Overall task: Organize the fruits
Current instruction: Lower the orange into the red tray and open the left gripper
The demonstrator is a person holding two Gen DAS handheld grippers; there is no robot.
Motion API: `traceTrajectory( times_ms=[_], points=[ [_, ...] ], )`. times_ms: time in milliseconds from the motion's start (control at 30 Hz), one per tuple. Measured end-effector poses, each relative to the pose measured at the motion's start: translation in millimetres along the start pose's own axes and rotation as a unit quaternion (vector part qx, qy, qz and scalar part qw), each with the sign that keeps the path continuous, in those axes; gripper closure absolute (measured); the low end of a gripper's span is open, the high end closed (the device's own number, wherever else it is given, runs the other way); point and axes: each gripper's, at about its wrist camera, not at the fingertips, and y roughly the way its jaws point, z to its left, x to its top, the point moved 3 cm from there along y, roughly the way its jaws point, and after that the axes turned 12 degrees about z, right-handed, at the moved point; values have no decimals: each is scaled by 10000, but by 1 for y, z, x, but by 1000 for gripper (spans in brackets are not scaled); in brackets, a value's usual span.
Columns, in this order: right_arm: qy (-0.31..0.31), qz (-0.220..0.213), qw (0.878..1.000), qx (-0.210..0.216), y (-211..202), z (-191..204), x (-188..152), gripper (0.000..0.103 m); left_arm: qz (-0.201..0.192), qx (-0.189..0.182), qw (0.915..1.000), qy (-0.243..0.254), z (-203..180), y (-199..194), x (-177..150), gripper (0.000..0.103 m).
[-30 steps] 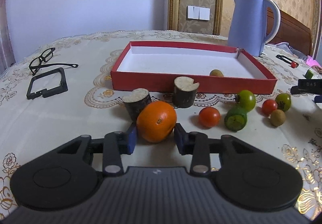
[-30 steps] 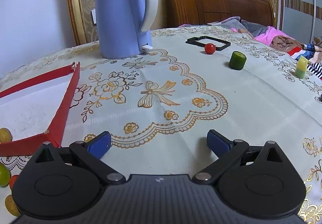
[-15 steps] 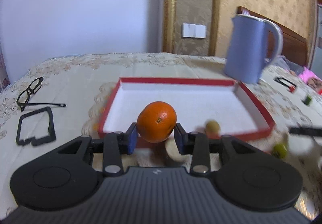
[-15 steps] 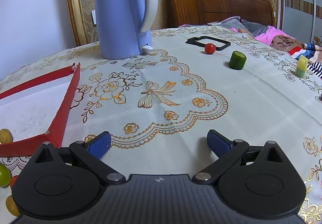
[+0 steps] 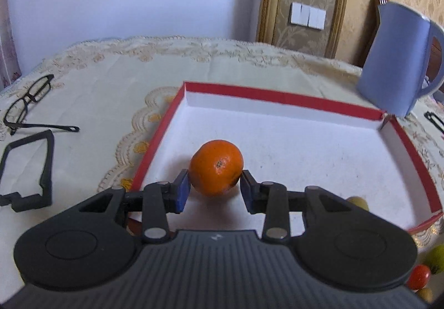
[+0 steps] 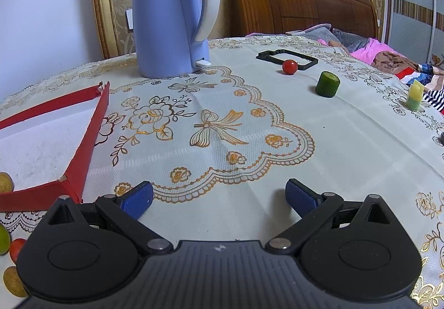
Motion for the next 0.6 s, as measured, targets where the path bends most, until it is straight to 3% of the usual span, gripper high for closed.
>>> traceTrajectory(
  times_ms=[100,167,233,333,433,600],
  points=[
    [0,-1,10000,0,0,0,0,1,-124,134,9998,88,-3,1,-3,63],
    [2,-3,10000,2,0,0,0,1,-190,113,9997,93,-4,-2,-4,35],
    [0,-4,10000,-1,0,0,0,1,-478,90,9988,53,-3,-12,-6,17],
    [1,-6,10000,0,0,0,0,1,-857,120,9962,52,2,-32,-10,15],
    [3,-9,10000,3,0,0,0,1,-989,294,9947,30,17,-51,-22,16],
    [0,-8,10000,-1,0,0,0,1,-1000,-49,9949,-69,43,-85,-56,16]
  ],
)
